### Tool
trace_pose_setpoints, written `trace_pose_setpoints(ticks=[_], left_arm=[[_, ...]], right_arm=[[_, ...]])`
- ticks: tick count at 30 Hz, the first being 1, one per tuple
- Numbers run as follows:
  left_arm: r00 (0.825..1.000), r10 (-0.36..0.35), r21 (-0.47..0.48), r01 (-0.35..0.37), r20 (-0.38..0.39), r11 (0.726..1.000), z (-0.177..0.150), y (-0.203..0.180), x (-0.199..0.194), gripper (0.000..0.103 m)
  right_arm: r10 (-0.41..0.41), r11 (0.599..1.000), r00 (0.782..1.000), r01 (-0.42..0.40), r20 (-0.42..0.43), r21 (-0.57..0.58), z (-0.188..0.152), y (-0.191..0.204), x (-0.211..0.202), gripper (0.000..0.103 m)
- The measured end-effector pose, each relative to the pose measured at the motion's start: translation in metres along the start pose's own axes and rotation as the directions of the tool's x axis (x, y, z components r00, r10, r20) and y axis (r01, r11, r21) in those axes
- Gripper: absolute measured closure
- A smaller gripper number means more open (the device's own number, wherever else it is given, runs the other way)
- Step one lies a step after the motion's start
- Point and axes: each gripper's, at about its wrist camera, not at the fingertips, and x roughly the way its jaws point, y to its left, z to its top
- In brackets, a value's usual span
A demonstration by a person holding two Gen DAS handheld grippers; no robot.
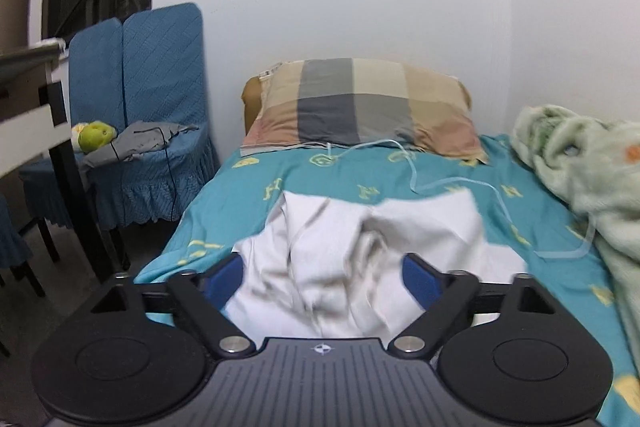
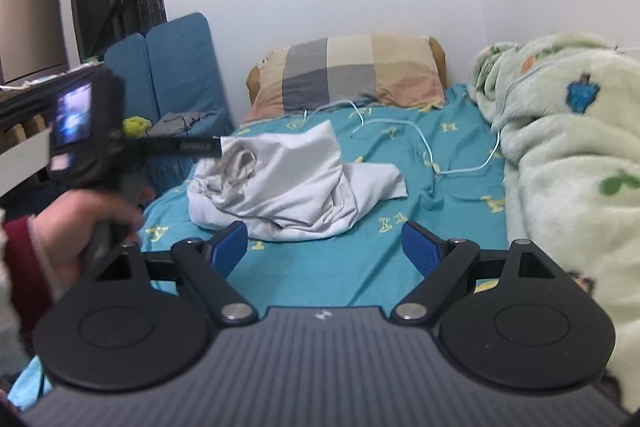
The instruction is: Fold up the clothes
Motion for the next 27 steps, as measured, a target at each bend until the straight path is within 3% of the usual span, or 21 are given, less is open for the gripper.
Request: trace_pose_setpoints(ticks=[2,4,7,11,14,20,22,25,27], left_arm=[[1.0,-0.011,-0.005,0.011,-0.017,1.0,0.002,0.002,0.031,0.046],[0.998,-0.034,-0.005,0.033,-0.048,0.999,0.003,0.004,0.054,0.079],[0.998,-0.064,-0.021,0.064,-0.024,0.998,0.005,0.011,0.056,0.094],[0.991,-0.133,-0.046,0.134,0.014,0.99,0.013,0.027,0.009,0.096],[0.981,-0.185,-0.042,0.187,0.056,0.981,0.016,0.039,-0.053,0.096],[0.969,-0.245,-0.109,0.247,0.037,0.963,0.001,0.072,-0.176,0.096],[0.972,-0.235,-0.127,0.235,0.017,0.964,-0.014,0.083,-0.207,0.096],[0.986,-0.159,-0.169,0.148,-0.048,0.974,-0.044,0.101,-0.232,0.096],[0.985,-0.103,-0.246,0.066,-0.141,0.967,-0.059,0.118,-0.225,0.096]], right_arm=[[0.0,1.0,1.0,-0.001,-0.016,-0.006,-0.003,0.0,0.014,0.017],[-0.01,1.0,1.0,0.009,-0.024,-0.022,-0.006,-0.001,0.027,0.017],[-0.028,0.999,0.999,0.027,-0.034,-0.033,-0.01,-0.003,0.041,0.017],[-0.031,0.999,0.999,0.031,-0.037,-0.022,-0.012,-0.005,0.048,0.017],[-0.023,1.0,1.0,0.023,-0.009,-0.022,-0.01,-0.003,0.042,0.017],[0.006,1.0,0.998,-0.005,0.057,-0.013,-0.002,0.004,0.015,0.017],[0.02,1.0,0.998,-0.019,0.065,-0.009,-0.002,0.008,0.004,0.017],[0.04,0.999,0.999,-0.04,0.033,0.011,-0.006,0.014,-0.004,0.017],[0.053,0.998,0.999,-0.054,0.008,0.025,-0.01,0.019,-0.009,0.017]])
